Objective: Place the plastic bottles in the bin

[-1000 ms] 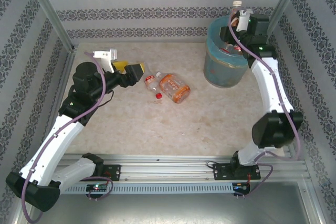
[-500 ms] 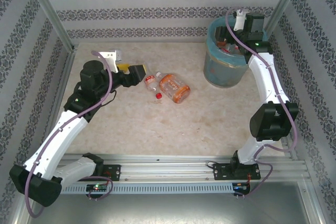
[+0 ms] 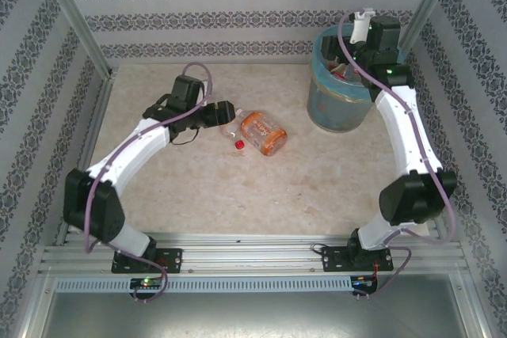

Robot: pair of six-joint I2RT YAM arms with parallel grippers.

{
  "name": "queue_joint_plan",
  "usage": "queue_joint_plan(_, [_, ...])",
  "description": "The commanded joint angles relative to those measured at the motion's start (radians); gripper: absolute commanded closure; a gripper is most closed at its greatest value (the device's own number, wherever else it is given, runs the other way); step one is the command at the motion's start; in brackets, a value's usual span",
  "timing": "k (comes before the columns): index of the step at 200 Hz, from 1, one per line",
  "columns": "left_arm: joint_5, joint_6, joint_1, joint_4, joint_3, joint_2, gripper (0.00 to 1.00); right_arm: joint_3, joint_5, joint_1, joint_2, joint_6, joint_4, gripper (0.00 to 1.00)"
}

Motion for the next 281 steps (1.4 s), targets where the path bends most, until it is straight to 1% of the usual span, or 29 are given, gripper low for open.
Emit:
queue_joint_plan(1, [-0.017, -0.065, -0.007, -0.098, 0.048, 0.078, 0.15, -0.046, 0.062, 0.080, -0.118, -0.044, 0.014, 0.19])
queue_joint_plan(22, [-0.039, -0.077, -0.012, -0.099, 0.078, 0.163, 0.15, -0.115, 0.081, 0.140, -0.183, -0.047, 0.042, 0.19])
queue_joint_plan(39, [-0.090, -0.057, -0.007, -0.135, 0.143, 0.239, 0.14, -0.148, 0.079, 0.184, -0.213, -0.046, 0.044, 0.20])
queue_joint_plan(64, [-0.104, -0.044, 0.016, -0.162, 0.239, 0.349, 0.15, -0.180, 0.075, 0.231, -0.238, -0.047, 0.044, 0.20])
queue_joint_plan(101, [-0.111, -0.029, 0.052, -0.183, 0.376, 0.499, 0.16, -0.211, 0.074, 0.251, -0.258, -0.050, 0.057, 0.20])
queue_joint_plan(130, [-0.119, -0.029, 0.075, -0.182, 0.431, 0.577, 0.17, -0.218, 0.086, 0.250, -0.272, -0.066, 0.061, 0.20])
queue_joint_plan(165, [-0.091, -0.022, 0.093, -0.193, 0.470, 0.630, 0.19, -0.223, 0.092, 0.248, -0.283, -0.076, 0.063, 0.19])
queue_joint_plan(171, [-0.087, -0.013, 0.095, -0.203, 0.482, 0.642, 0.21, -0.226, 0.092, 0.248, -0.284, -0.077, 0.063, 0.19])
queue_joint_plan(199, [-0.117, 0.045, 0.094, -0.312, 0.575, 0.702, 0.24, -0.233, 0.092, 0.246, -0.285, -0.078, 0.060, 0.19])
queue_joint_plan(207, [-0.119, 0.061, 0.094, -0.331, 0.589, 0.712, 0.29, -0.236, 0.089, 0.247, -0.286, -0.075, 0.062, 0.19])
queue_joint_plan(221, [-0.127, 0.078, 0.095, -0.356, 0.605, 0.724, 0.31, -0.239, 0.090, 0.246, -0.288, -0.071, 0.064, 0.19])
queue_joint_plan(227, [-0.128, 0.087, 0.095, -0.364, 0.609, 0.726, 0.35, -0.239, 0.089, 0.245, -0.287, -0.069, 0.064, 0.19])
queue_joint_plan(237, [-0.144, 0.099, 0.094, -0.380, 0.616, 0.729, 0.37, -0.240, 0.087, 0.247, -0.285, -0.068, 0.064, 0.19])
queue_joint_plan(253, [-0.178, 0.119, 0.095, -0.397, 0.616, 0.727, 0.36, -0.233, 0.086, 0.246, -0.279, -0.067, 0.059, 0.19])
queue_joint_plan(266, [-0.206, 0.136, 0.094, -0.423, 0.623, 0.737, 0.30, -0.225, 0.084, 0.248, -0.279, -0.066, 0.048, 0.19])
queue_joint_plan(281, [-0.232, 0.158, 0.095, -0.462, 0.639, 0.754, 0.26, -0.222, 0.084, 0.249, -0.285, -0.065, 0.039, 0.19])
